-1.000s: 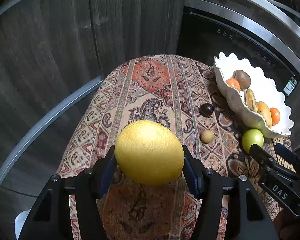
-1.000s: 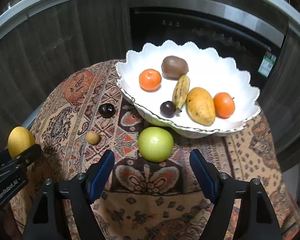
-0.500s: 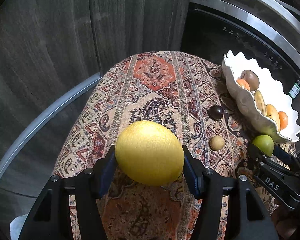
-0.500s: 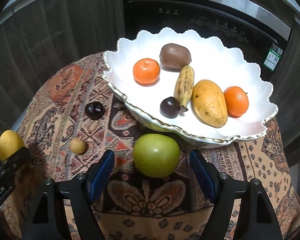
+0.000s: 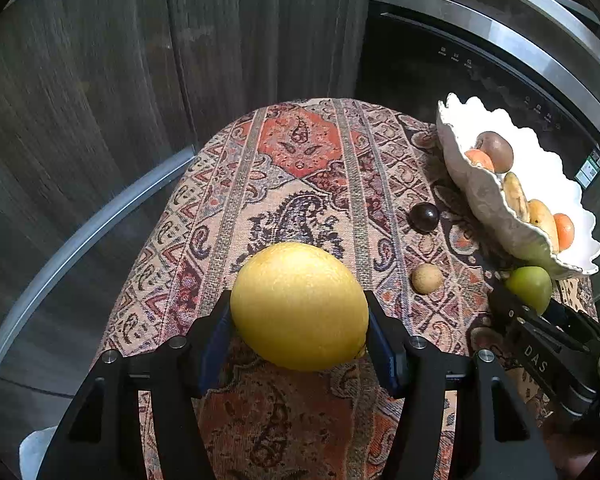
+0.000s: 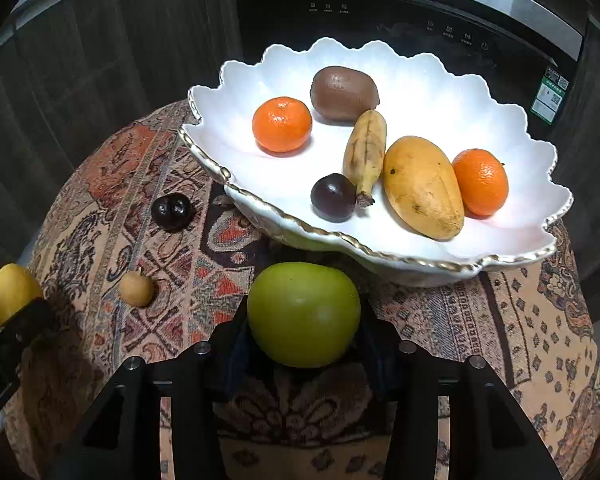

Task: Organize fruits
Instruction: 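Lift the pomelo and green apple and carry both over the white bowl, then open both tools to drop the pomelo and green apple into the bowl, then raise both open tools away from the bowl, then close the left tool on the small tan fruit while the right tool moves toward the dark plum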

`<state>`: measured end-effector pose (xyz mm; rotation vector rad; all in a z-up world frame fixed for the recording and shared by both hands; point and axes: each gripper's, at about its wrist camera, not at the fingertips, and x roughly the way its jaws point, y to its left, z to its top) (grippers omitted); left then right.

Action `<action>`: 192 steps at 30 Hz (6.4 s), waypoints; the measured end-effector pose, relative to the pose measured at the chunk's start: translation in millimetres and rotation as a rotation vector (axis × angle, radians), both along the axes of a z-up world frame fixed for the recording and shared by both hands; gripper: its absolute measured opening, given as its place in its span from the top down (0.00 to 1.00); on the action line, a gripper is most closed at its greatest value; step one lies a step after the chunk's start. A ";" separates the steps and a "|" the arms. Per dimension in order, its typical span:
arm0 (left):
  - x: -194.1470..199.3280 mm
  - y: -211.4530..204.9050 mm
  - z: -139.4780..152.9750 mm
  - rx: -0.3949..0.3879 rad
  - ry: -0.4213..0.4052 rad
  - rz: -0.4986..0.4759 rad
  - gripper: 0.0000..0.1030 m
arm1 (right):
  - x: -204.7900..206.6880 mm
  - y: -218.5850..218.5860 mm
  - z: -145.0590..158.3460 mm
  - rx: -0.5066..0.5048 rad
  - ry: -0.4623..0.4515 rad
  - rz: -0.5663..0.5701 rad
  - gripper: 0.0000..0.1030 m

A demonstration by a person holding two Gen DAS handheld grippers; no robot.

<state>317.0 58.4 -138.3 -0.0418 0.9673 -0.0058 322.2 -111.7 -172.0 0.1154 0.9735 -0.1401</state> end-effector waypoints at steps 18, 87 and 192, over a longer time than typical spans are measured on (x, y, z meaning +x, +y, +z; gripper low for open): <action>-28.5 -51.0 53.3 0.006 -0.082 -0.091 0.42 | -57.4 -36.8 73.1 -0.008 -0.124 -0.033 0.53; 117.1 -188.3 65.5 -0.004 -0.064 -0.287 0.30 | 62.0 -162.5 89.4 -0.014 -0.169 -0.108 0.39; 23.0 -71.8 -6.4 0.028 -0.008 -0.194 0.77 | -31.2 -40.9 39.9 -0.031 -0.054 -0.055 0.19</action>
